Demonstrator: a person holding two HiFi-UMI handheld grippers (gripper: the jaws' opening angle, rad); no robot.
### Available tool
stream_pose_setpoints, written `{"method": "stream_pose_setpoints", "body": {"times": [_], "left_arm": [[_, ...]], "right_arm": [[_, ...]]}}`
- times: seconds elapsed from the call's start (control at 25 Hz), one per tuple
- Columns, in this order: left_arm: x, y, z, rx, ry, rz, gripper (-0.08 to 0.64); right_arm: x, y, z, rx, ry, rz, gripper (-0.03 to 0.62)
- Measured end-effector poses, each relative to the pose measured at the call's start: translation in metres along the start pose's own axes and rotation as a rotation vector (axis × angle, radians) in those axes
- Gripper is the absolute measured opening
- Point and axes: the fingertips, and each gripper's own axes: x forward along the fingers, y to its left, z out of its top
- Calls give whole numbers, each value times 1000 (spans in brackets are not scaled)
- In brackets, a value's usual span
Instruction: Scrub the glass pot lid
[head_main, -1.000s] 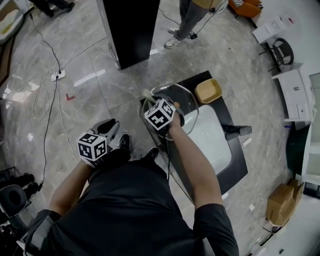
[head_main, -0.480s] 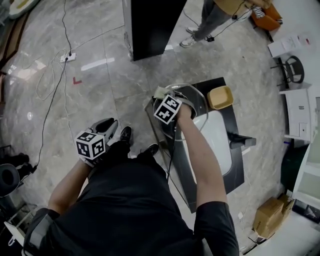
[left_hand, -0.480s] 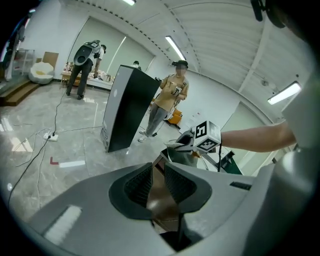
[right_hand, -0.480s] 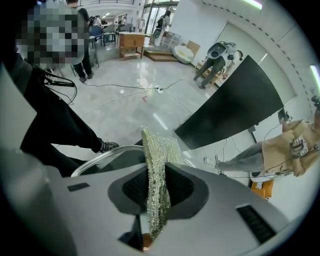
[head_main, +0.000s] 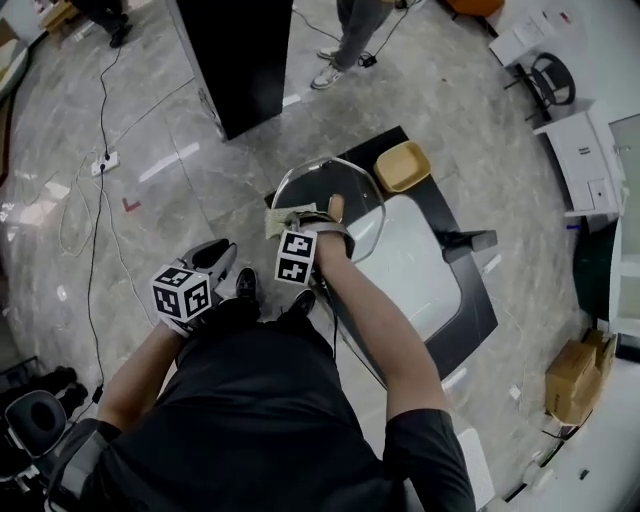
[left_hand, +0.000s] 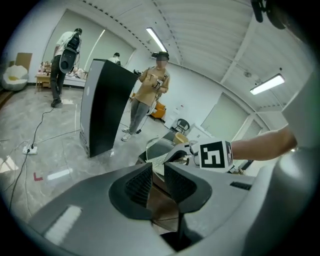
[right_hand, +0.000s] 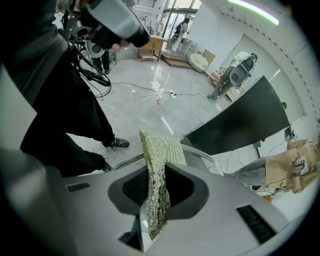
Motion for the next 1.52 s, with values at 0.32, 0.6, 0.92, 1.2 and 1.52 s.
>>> {"method": "stream_pose_setpoints", "body": {"times": [0.32, 0.6, 0.92, 1.2, 1.52], "left_arm": [[32, -35, 2, 64, 53, -91, 74], [43, -49, 6, 80, 63, -130, 74], [23, -30, 15, 40, 12, -74, 74], [-15, 11, 11, -28, -32, 31, 74], [-48, 49, -8, -124, -46, 136, 74]], "right_arm": [[-11, 56, -15, -31, -23, 3, 66], [-23, 70, -11, 249, -138, 82, 66], [-78, -50, -5, 938, -482, 15, 64], [-48, -135, -5, 539, -266, -212, 64], [-35, -187, -150, 871, 4, -138, 66]]}}
